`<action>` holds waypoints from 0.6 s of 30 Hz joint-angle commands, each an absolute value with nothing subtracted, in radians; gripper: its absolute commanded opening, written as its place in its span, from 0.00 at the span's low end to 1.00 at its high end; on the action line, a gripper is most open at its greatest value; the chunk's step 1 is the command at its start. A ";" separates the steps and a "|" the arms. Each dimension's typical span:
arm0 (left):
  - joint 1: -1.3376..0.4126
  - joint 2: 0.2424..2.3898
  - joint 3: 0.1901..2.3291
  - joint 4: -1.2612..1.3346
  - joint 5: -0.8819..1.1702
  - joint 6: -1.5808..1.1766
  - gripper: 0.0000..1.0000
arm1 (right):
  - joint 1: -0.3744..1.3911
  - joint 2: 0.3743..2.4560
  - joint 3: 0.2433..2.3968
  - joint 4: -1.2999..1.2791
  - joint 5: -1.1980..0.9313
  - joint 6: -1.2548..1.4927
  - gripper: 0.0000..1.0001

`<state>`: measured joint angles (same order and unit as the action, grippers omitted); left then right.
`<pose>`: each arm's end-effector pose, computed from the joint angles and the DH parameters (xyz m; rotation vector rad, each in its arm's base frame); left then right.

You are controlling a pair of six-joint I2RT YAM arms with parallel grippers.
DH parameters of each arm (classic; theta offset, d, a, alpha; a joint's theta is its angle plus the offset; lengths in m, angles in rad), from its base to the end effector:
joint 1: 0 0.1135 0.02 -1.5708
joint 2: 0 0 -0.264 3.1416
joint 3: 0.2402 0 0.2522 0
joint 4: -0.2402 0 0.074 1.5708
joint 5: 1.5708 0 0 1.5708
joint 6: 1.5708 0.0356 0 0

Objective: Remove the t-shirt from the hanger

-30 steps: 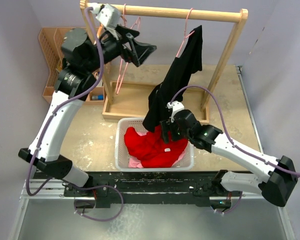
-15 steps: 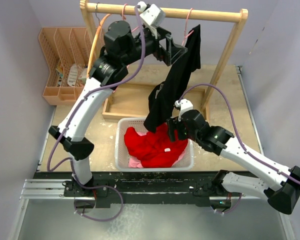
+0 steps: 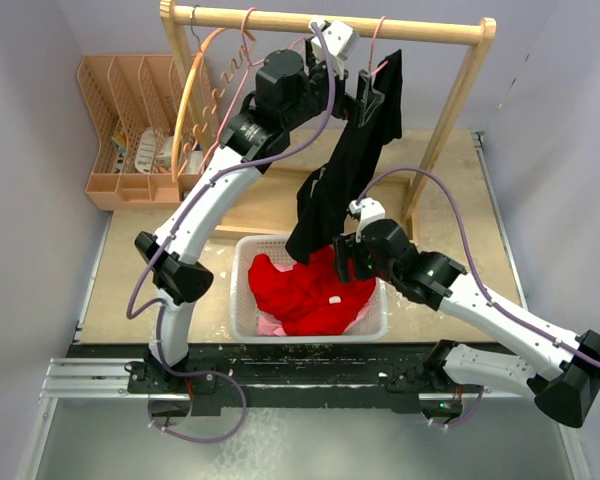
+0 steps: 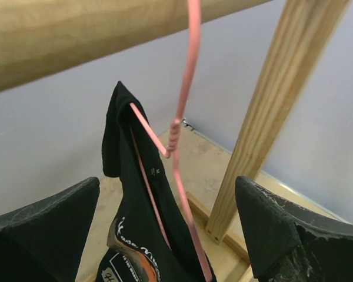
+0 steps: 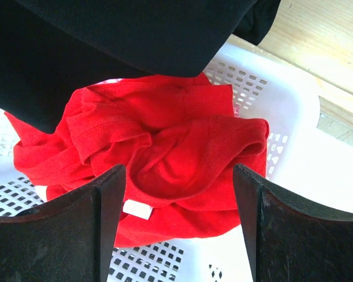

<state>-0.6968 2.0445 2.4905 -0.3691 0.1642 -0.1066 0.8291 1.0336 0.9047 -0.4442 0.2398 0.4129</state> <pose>0.3370 -0.2896 0.5166 0.5779 1.4313 -0.7657 0.1594 0.1615 0.3094 -0.3073 2.1409 0.4727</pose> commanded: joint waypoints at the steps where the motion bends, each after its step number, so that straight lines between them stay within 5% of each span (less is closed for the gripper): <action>1: -0.706 2.054 2.545 -0.300 0.101 -0.072 0.99 | 0.832 1.038 0.908 -0.405 0.223 0.431 0.75; 5: -0.707 2.064 2.538 -0.280 0.111 -0.072 0.98 | 0.831 1.037 0.904 -0.397 0.218 0.433 0.74; 9: -0.706 2.064 2.520 -0.253 0.117 -0.074 0.61 | 0.832 1.040 0.894 -0.383 0.208 0.438 0.74; 12: -0.707 2.058 2.502 -0.229 0.117 -0.074 0.44 | 0.831 1.040 0.888 -0.376 0.205 0.441 0.74; 18: -0.707 2.069 2.501 -0.235 0.116 -0.071 0.47 | 0.831 1.029 0.884 -0.374 0.208 0.442 0.74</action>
